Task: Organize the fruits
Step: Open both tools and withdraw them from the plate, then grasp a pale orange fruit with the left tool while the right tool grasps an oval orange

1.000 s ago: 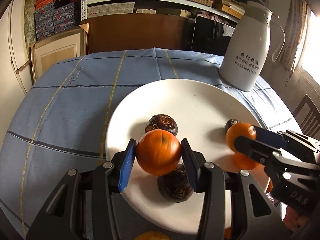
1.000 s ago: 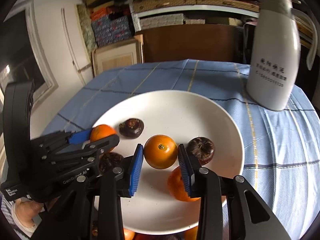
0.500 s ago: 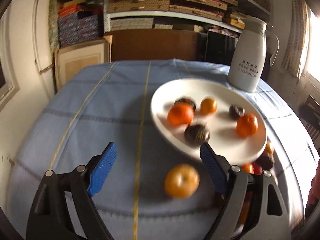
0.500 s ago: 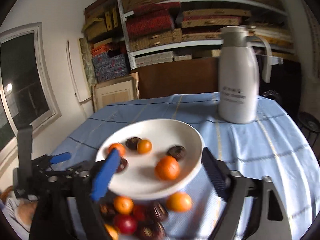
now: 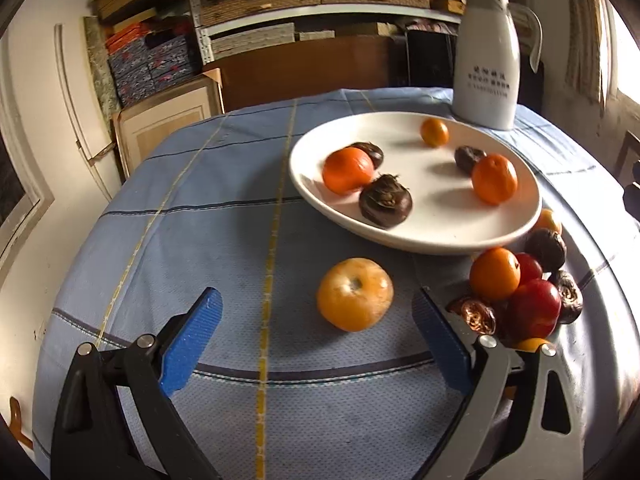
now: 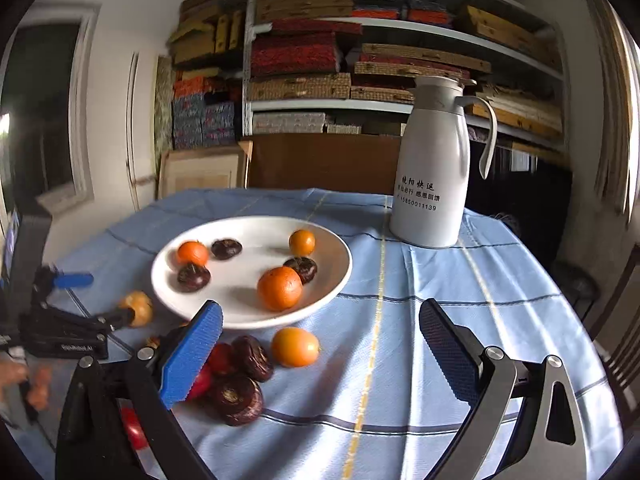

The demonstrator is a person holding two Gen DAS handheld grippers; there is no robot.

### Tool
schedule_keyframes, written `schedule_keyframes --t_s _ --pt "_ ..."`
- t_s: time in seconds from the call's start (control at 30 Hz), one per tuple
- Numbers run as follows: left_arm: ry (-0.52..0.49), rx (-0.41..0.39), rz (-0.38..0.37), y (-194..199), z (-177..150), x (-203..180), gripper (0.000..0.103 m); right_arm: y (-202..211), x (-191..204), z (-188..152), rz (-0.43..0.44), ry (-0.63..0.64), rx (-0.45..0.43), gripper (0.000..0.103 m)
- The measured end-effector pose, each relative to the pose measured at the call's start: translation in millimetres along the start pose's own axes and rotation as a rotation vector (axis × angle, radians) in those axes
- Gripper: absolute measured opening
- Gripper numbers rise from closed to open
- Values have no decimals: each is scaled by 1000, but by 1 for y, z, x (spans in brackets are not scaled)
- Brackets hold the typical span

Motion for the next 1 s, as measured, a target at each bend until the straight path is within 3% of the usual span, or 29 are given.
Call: schedule_keyframes --t_s 0.13,0.23,0.33,0.47,0.57,0.63,0.7,0.8,1.0 --pt "12 43 -38 -8 -2 -4 94 -11 -1 -9 58 -52 62 99" --pt "18 60 -66 -11 -2 -9 94 -15 -12 -16 11 -87 84 99" --pt "17 73 -84 -15 -2 -14 94 -22 -17 -24 27 -131 113 99" --pt "14 91 -88 -19 -4 -18 94 -36 -19 -36 100 -231 169 99" --pt "16 100 -90 -22 -4 -18 94 -43 -15 -38 255 -375 167 99" --pt "20 106 -94 -23 -5 -19 94 -46 -13 -36 333 -440 151 89" --pt "27 112 -101 -24 -5 -19 94 -50 -9 -34 375 -455 156 66" --pt "40 122 -113 -26 -5 -19 94 -60 3 -35 405 -433 187 50" --pt "50 128 -126 -28 -5 -19 94 -76 14 -34 364 -361 235 46"
Point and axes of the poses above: each gripper's, at about its wrist camera, not at the fingertips, and y roughly against the way its jaws point, x to its left, z to its top, the point moved 10 cm from there along -y, roughly the way its jaws point, and after that the axes turned 13 degrees about y, right-handed, at the moved point
